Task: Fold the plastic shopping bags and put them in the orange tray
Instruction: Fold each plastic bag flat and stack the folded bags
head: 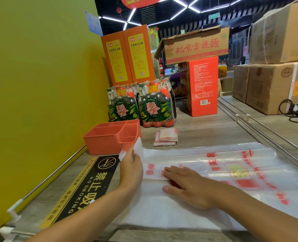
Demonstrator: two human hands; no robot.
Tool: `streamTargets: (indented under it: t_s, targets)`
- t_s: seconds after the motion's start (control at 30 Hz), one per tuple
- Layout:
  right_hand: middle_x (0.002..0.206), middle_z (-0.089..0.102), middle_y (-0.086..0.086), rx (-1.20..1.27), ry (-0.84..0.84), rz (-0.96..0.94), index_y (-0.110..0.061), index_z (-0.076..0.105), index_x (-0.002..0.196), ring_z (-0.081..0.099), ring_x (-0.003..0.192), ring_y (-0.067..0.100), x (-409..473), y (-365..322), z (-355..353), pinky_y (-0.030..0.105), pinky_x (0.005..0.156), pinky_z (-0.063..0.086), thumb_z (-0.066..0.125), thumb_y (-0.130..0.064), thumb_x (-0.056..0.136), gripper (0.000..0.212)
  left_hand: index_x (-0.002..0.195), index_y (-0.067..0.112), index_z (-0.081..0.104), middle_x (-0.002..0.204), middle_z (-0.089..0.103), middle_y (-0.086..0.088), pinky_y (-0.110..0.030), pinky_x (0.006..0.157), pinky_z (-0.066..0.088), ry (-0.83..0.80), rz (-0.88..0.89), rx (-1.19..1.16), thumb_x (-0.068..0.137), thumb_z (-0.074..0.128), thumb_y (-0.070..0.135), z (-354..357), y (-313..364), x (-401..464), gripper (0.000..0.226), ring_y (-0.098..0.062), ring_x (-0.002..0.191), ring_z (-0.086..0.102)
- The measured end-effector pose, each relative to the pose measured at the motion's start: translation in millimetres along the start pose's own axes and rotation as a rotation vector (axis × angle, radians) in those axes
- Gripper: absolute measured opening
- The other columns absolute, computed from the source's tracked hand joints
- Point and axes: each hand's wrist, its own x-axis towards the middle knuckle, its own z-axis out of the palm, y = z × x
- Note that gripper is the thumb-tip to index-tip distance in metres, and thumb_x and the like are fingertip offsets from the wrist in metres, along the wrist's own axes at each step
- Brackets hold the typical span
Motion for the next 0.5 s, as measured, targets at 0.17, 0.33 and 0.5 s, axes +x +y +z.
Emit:
streamTargets:
  t_s: [0.17,0.33,0.5]
  targets:
    - [0.166,0.012,-0.012,0.029,-0.012,-0.002,-0.025,0.015,0.161,0.005,0.153,0.009,-1.5,-2.4,-3.7,0.018,0.114,-0.007,0.029,-0.053,0.106,0.063,0.147,0.034,0.043,0.160,0.033,0.010,-0.023,0.120,0.022,-0.542,0.372,0.422,0.107,0.038,0.017,5.0,-26.4,-4.6,0.044,-0.010,0.149,0.028]
    - [0.145,0.046,-0.005,0.058,0.000,0.065,-0.023,0.046,0.145,0.039,0.137,0.020,-0.4,9.6,-9.3,0.040,0.117,0.030,0.043,-0.057,0.101,0.055,0.161,0.025,0.007,0.169,0.002,0.007,-0.027,0.124,-0.007,-0.676,0.481,0.849,0.108,0.029,0.039,10.3,-34.8,-8.1,0.059,-0.006,0.154,-0.006]
    - [0.166,0.016,-0.009,-0.001,0.084,0.088,-0.023,0.020,0.160,0.016,0.153,0.012,-4.8,14.0,-20.8,0.024,0.120,0.014,0.049,-0.055,0.100,0.075,0.160,0.024,-0.006,0.168,-0.013,0.006,-0.031,0.124,-0.011,-0.777,0.465,0.974,0.106,0.022,0.051,9.1,-32.4,-8.1,0.066,-0.007,0.151,-0.019]
